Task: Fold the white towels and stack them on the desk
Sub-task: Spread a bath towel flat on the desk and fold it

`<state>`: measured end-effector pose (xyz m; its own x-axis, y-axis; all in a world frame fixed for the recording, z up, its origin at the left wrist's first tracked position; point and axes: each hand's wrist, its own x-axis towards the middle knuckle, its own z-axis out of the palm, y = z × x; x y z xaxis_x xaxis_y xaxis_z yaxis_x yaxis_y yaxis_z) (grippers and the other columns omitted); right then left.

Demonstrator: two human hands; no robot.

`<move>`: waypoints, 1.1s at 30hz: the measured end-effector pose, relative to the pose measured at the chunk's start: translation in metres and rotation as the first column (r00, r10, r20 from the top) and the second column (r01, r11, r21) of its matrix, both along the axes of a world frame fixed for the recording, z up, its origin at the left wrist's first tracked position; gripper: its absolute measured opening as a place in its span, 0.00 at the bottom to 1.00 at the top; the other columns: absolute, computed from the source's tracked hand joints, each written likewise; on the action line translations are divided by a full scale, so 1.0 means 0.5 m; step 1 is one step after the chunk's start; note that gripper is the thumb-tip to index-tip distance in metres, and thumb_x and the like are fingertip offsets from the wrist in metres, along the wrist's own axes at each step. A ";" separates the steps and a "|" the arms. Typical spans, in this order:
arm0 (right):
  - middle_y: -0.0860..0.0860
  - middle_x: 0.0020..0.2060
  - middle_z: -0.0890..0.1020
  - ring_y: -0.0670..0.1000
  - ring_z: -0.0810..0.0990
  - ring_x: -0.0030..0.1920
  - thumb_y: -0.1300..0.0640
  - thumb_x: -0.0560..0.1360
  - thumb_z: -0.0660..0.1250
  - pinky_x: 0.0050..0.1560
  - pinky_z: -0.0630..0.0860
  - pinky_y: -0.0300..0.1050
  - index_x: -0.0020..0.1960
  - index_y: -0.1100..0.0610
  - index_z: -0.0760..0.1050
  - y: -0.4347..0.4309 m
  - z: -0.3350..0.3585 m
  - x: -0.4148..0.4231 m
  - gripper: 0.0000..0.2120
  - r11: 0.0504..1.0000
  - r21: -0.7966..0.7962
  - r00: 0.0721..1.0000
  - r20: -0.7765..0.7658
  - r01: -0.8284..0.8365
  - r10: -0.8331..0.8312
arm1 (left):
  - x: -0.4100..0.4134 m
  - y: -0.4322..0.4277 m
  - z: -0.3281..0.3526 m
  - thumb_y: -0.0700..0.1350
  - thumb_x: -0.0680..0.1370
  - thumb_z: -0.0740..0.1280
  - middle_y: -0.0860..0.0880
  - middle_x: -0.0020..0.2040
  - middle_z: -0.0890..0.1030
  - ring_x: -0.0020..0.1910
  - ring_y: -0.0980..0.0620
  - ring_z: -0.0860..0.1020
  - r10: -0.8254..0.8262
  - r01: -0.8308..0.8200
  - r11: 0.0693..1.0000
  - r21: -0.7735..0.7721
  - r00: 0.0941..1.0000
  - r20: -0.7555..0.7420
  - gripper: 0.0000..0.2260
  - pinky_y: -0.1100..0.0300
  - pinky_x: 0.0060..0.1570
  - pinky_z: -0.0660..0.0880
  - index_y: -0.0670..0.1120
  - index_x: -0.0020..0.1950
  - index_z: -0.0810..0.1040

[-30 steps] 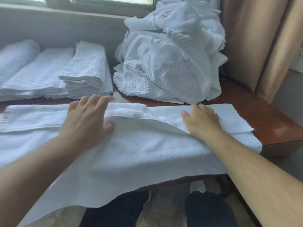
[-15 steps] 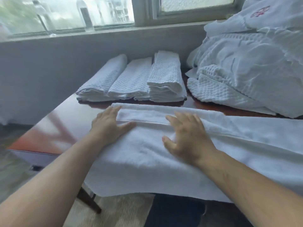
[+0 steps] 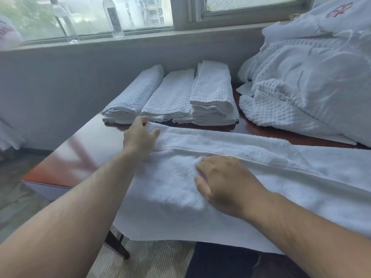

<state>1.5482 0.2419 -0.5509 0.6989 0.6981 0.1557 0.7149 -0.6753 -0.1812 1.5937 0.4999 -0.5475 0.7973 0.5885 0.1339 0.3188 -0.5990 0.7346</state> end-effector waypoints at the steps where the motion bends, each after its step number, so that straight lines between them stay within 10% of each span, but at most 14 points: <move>1: 0.49 0.59 0.77 0.53 0.73 0.63 0.44 0.83 0.51 0.67 0.67 0.52 0.58 0.52 0.73 0.009 -0.001 -0.002 0.17 1.000 -0.009 0.999 -0.040 -0.006 0.006 | -0.002 -0.003 0.002 0.50 0.79 0.69 0.51 0.62 0.79 0.63 0.49 0.75 0.000 -0.001 1.000 0.015 0.998 0.057 0.20 0.56 0.63 0.70 0.55 0.70 0.73; 6: 0.49 0.82 0.52 0.52 0.51 0.81 0.36 0.83 0.47 0.78 0.47 0.51 0.81 0.48 0.55 0.021 -0.014 0.004 0.30 0.993 -0.112 0.981 -0.194 -0.036 0.013 | -0.017 0.000 0.030 0.44 0.79 0.64 0.54 0.37 0.78 0.31 0.57 0.74 -0.017 0.055 0.987 -0.153 0.970 0.244 0.10 0.64 0.35 0.73 0.57 0.51 0.82; 10: 0.48 0.82 0.53 0.56 0.54 0.80 0.31 0.80 0.45 0.77 0.51 0.54 0.81 0.42 0.52 0.027 -0.016 0.018 0.32 0.986 -0.168 0.983 -0.180 0.010 -0.041 | -0.030 0.020 0.077 0.39 0.81 0.64 0.46 0.48 0.82 0.41 0.54 0.81 0.113 0.127 0.795 -0.593 0.930 0.351 0.09 0.63 0.35 0.78 0.51 0.50 0.82; 13: 0.45 0.82 0.45 0.54 0.47 0.82 0.29 0.79 0.46 0.79 0.46 0.54 0.81 0.39 0.47 0.027 -0.018 0.025 0.33 0.982 -0.189 0.974 -0.215 0.027 -0.068 | -0.046 0.040 0.085 0.38 0.80 0.67 0.47 0.47 0.84 0.38 0.56 0.82 0.191 0.143 0.668 -0.730 0.916 0.354 0.07 0.65 0.36 0.78 0.47 0.52 0.83; 16: 0.48 0.81 0.58 0.54 0.60 0.78 0.31 0.80 0.48 0.76 0.60 0.53 0.80 0.43 0.55 0.019 -0.022 0.021 0.32 0.991 -0.114 0.985 -0.153 0.065 -0.082 | -0.066 0.060 0.063 0.35 0.80 0.67 0.47 0.43 0.83 0.34 0.56 0.83 0.244 0.116 0.570 -0.813 0.921 0.302 0.07 0.66 0.36 0.78 0.44 0.49 0.83; 20: 0.48 0.45 0.80 0.55 0.81 0.50 0.38 0.77 0.55 0.42 0.74 0.45 0.60 0.48 0.71 0.006 -0.024 0.004 0.19 0.992 0.116 0.999 -0.024 0.044 -0.042 | -0.100 0.050 -0.002 0.38 0.79 0.68 0.44 0.47 0.83 0.33 0.53 0.81 0.199 0.008 0.692 -0.722 0.959 0.201 0.06 0.63 0.32 0.78 0.47 0.47 0.83; 25: 0.47 0.40 0.82 0.51 0.80 0.39 0.53 0.76 0.70 0.40 0.78 0.48 0.50 0.52 0.78 0.001 -0.025 -0.005 0.05 0.961 0.270 0.995 0.087 -0.064 0.042 | -0.125 0.027 -0.021 0.45 0.69 0.64 0.45 0.43 0.84 0.38 0.46 0.79 0.190 -0.019 0.807 -0.590 0.955 0.229 0.11 0.40 0.47 0.81 0.50 0.48 0.83; 29: 0.50 0.30 0.73 0.53 0.71 0.30 0.64 0.69 0.78 0.28 0.73 0.51 0.38 0.56 0.72 0.001 -0.023 -0.014 0.14 0.919 0.389 0.959 0.281 -0.067 -0.049 | -0.131 0.027 -0.027 0.46 0.70 0.64 0.55 0.35 0.80 0.32 0.50 0.72 0.168 -0.036 0.881 -0.472 0.956 0.240 0.11 0.53 0.36 0.74 0.54 0.49 0.82; 33: 0.57 0.43 0.77 0.61 0.74 0.44 0.61 0.62 0.81 0.41 0.64 0.50 0.49 0.60 0.79 0.001 -0.023 -0.004 0.18 0.936 0.270 0.869 0.379 0.226 -0.319 | -0.126 0.031 -0.037 0.43 0.74 0.67 0.57 0.38 0.80 0.31 0.59 0.75 0.165 -0.061 0.929 -0.364 0.951 0.262 0.08 0.64 0.36 0.75 0.54 0.49 0.81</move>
<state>1.5461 0.2424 -0.5627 0.6966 0.4072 0.5907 0.5480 -0.8334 -0.0718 1.5306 0.5154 -0.5660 0.6819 0.7225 0.1141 0.1169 -0.2616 0.9581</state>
